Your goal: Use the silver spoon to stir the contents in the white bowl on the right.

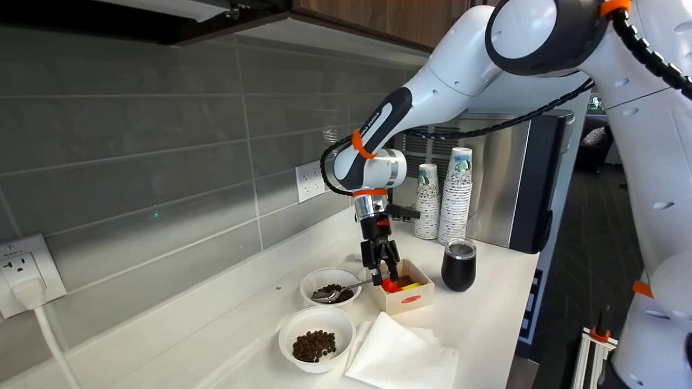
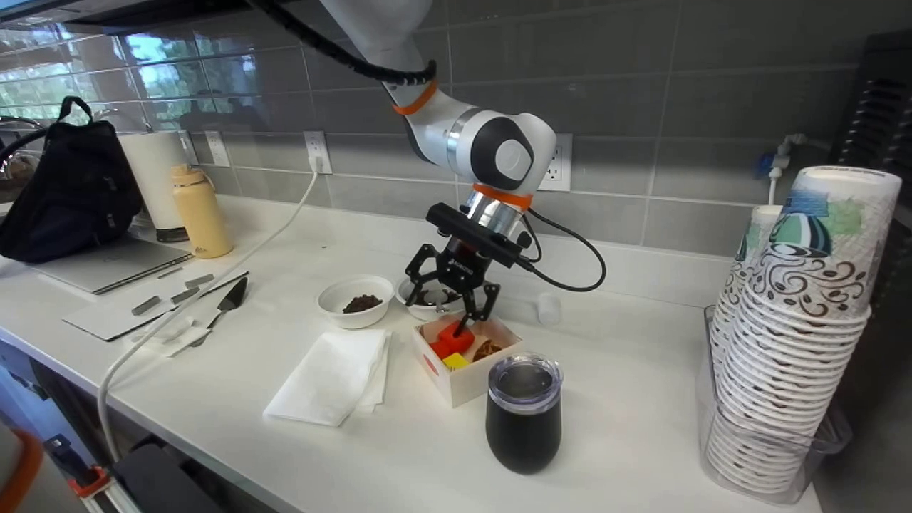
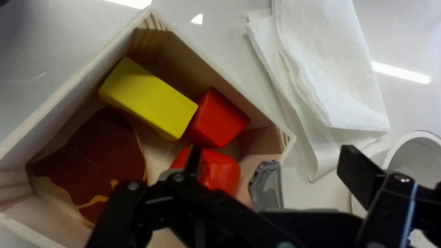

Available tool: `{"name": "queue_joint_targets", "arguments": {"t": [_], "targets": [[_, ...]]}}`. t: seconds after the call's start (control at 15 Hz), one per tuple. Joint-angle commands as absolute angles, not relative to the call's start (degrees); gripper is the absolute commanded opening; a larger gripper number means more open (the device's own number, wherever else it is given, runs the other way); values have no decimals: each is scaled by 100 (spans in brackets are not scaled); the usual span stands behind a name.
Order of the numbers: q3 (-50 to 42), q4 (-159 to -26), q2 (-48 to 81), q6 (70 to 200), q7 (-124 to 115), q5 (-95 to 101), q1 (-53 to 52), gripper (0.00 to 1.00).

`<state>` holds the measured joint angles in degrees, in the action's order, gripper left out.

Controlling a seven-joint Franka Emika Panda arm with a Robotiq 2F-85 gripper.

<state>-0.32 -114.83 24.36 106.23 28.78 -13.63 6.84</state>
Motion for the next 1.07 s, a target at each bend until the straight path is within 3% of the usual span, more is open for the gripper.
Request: {"name": "queue_joint_targets", "arguments": {"t": [0.0, 0.07, 0.13, 0.27, 0.8, 1.0], "targets": [[55, -11446, 2437, 10812, 2777, -1524, 790, 100], [54, -11432, 2446, 10807, 2762, -1528, 794, 100], [55, -11431, 2448, 10818, 2759, -1533, 799, 75], [57, -11433, 2457, 10821, 2758, -1530, 810, 66], [27, -11371, 2334, 10748, 2743, -1511, 886, 4], [13, -11311, 2254, 10699, 2707, -1466, 891, 0]]}}
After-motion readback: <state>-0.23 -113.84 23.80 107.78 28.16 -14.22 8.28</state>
